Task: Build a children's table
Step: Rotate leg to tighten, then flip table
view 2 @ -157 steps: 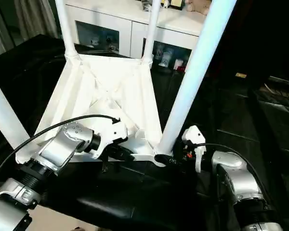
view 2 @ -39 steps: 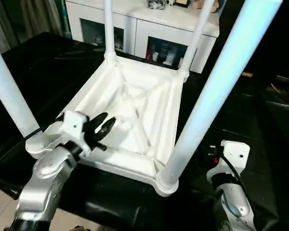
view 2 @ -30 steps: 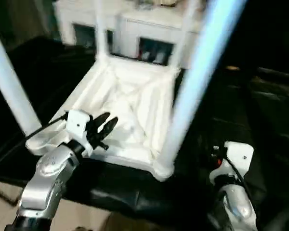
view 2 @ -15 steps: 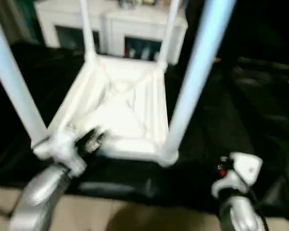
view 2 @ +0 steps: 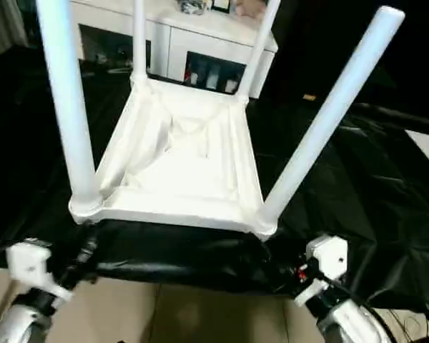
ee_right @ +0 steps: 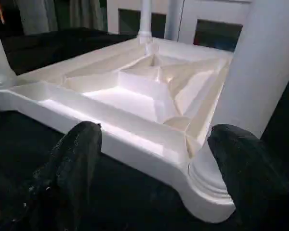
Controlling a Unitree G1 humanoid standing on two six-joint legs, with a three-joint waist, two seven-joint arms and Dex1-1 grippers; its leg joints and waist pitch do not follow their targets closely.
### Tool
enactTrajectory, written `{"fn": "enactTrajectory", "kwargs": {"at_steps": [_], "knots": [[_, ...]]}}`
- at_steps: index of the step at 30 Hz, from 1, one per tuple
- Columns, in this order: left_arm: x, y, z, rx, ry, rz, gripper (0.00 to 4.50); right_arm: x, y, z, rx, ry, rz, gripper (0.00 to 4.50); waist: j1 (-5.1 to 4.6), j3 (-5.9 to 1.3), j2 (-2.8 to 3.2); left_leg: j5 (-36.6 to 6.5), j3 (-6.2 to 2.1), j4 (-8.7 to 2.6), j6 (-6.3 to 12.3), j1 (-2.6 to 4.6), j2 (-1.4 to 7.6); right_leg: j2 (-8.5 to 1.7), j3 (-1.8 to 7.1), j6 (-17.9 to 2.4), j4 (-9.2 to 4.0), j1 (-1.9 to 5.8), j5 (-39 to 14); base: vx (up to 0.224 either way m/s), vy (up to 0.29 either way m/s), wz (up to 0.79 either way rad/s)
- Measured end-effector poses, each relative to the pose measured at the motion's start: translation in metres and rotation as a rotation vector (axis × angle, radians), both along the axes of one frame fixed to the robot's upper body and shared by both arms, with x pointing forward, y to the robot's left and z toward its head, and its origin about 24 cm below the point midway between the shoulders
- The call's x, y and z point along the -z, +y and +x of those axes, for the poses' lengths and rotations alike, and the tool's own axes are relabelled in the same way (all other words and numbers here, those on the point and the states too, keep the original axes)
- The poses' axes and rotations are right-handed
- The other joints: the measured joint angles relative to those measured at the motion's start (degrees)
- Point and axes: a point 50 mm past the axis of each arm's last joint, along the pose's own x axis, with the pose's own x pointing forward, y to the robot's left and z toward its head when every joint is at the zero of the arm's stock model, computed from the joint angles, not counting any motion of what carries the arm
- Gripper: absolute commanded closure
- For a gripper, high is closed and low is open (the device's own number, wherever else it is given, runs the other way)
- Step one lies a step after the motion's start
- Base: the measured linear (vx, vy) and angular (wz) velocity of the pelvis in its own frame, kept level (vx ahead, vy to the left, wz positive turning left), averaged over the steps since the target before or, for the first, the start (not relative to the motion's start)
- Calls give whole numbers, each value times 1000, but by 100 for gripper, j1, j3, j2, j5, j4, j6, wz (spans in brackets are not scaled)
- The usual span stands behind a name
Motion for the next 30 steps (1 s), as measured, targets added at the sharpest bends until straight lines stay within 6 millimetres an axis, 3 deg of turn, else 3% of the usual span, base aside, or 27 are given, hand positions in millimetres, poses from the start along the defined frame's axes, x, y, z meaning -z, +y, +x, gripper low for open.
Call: {"fn": "enactTrajectory", "kwargs": {"at_steps": [2, 3, 4, 7, 10, 17, 18, 21, 23, 24, 26, 28, 30], "knots": [[-4, 5, 3, -34, -20, 25, 293, 0, 0, 6, 32, -24, -5, 62, 6, 0, -1, 9, 1, 0, -16, -3, 0, -6, 2, 49, -7, -4, 54, 0, 0, 0], [-7, 6, 5, -41, -32, 39, 263, -1, 1, 9, 52, -44, -2, 62, 16, 0, -1, 11, 1, 0, -19, -3, 3, -6, 4, 55, -6, -7, 93, 0, 0, 0], [-10, 7, 9, -47, -43, 52, 259, -1, 2, 12, 80, -58, 10, 34, 25, 5, 16, 12, 1, -3, -20, -3, 9, -6, 3, 59, -1, -8, 98, 0, 0, 0], [-17, 12, 22, -73, -82, 50, 253, 1, 2, 18, 177, -76, 63, 24, 36, -1, 77, 28, 1, -40, -47, -4, 21, -4, 2, 51, 3, -18, 105, 0, 0, 0], [-18, 18, 28, -99, -90, 55, 218, 5, -1, 16, 225, -65, 71, 1, 31, -5, 111, 51, 2, -74, -79, -2, 28, -4, 7, 94, 9, -18, 159, 0, 0, 0], [-22, 24, 45, -98, -105, 33, 165, -1, 3, 25, 266, -113, 93, 0, 87, 24, 158, 121, 18, -112, -110, -12, 145, 26, 3, 96, 21, -20, 155, 17, -46, 3], [-23, 23, 41, -94, -109, 31, 141, -3, 4, 28, 269, -124, 94, 0, 72, 29, 166, 121, 35, -113, -112, -6, 168, 26, 2, 95, 23, -22, 155, 0, 0, 0], [-14, 22, 14, -81, -71, 25, 124, -5, 3, 33, 286, -131, 88, 0, 7, 35, 171, 121, 80, -128, -116, -5, 211, 24, -3, 91, 22, -33, 147, 0, 0, 0], [-11, 20, 9, -47, -63, 8, 108, -5, 3, 38, 298, -124, 91, 0, 13, 42, 170, 129, 103, -138, -130, -2, 227, 24, 0, 90, 25, -60, 147, 0, 0, 0], [-13, 18, 14, -26, -68, 5, 95, -6, 2, 40, 306, -119, 91, 0, 44, 54, 175, 136, 120, -142, -138, -8, 240, 24, 3, 89, 32, -67, 148, 0, 0, 0], [-26, 12, 46, -5, -91, -4, 87, -7, 3, 45, 299, -116, 92, 0, 162, 70, 185, 160, 193, -144, -165, -24, 307, 21, 14, 88, 45, -106, 147, -14, -23, 11], [-51, 5, 70, 15, -147, 4, 76, -11, 11, 51, 269, -127, 103, 0, 174, 73, 183, 205, 326, -155, -180, -5, 398, 19, 40, 75, 89, -108, 138, -43, -65, 23], [-57, 2, 74, 12, -153, 1, 51, -10, 11, 51, 270, -121, 103, 0, 167, 60, 184, 213, 367, -179, -190, 6, 402, 4, 55, 76, 101, -94, 139, 0, 0, 0]]}}
